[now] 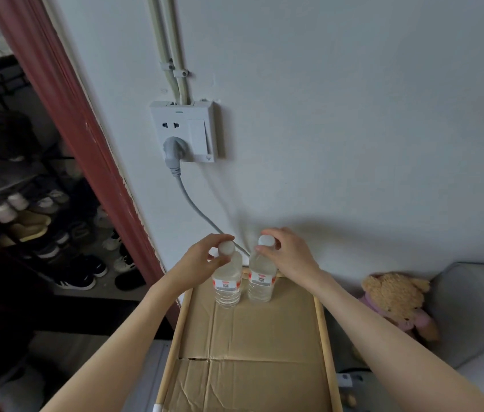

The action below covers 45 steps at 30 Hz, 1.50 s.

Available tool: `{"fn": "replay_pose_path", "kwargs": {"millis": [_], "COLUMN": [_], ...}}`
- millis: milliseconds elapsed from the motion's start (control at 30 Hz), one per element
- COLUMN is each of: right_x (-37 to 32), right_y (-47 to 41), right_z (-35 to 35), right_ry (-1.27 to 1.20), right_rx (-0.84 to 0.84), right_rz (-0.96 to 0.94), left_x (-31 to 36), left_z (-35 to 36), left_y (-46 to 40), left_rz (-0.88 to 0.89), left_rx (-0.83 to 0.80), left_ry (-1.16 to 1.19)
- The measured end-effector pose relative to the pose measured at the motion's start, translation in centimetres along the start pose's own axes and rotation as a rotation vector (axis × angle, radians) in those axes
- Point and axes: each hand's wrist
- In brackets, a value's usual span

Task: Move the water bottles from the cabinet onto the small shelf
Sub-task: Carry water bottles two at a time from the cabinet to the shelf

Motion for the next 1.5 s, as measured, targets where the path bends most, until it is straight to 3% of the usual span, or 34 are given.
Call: {"fn": "replay_pose_path", "kwargs": {"millis": [100, 233, 367, 533, 767, 1033, 1200, 1300, 1500], "right_x": [0.4, 1.0, 1.0, 1.3, 1.5, 1.3, 1.6, 2.5, 4.6], "right_y": [0.4, 0.6, 0.7, 0.9, 0.7, -0.8, -1.2, -1.1, 0.9], "right_z": [-1.1, -2.4, -2.1, 0.0, 0.4, 1.0, 2.0, 2.5, 4.4], "right_ry": [0.000, -0.146, -0.131, 0.006, -0.026, -0.053, -0.157, -0.269, -0.420], "right_rx": [-0.095, -0.221, -0.232, -0.031, -0.036, -0.092, -0.042, 0.008, -0.058], "right_rz": [-0.036, 0.056, 0.021, 0.119, 0.006, -0.031, -0.023, 0.023, 0.128], "left_x": [-0.5, -0.6, -0.6, -0.7, 0.3, 1.7, 1.3, 0.5, -2.9], "left_z": [0.0, 0.5, 0.3, -0.5, 0.1, 1.5, 2.0, 2.2, 3.5], "left_y": [0.4, 0.2, -0.1, 0.3, -0.5, -2.2, -2.4, -1.8, 0.7], "left_rz": [-0.033, -0.127, -0.126, -0.068, -0.130, -0.116, -0.079, -0.070, -0.155], "left_rx": [0.130, 0.304, 0.222, 0.016, 0.219, 0.272, 0.281, 0.288, 0.311], "left_ry": [0.035, 0.023, -0.007, 0.026, -0.099, -0.100, -0.120, -0.049, 0.233]}}
Point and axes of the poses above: each hand's wrist, its own y-axis away from the middle knuckle, its own z-axis out of the palm, x = y × z, and after that the axes turned 3 degrees about -z, right-handed
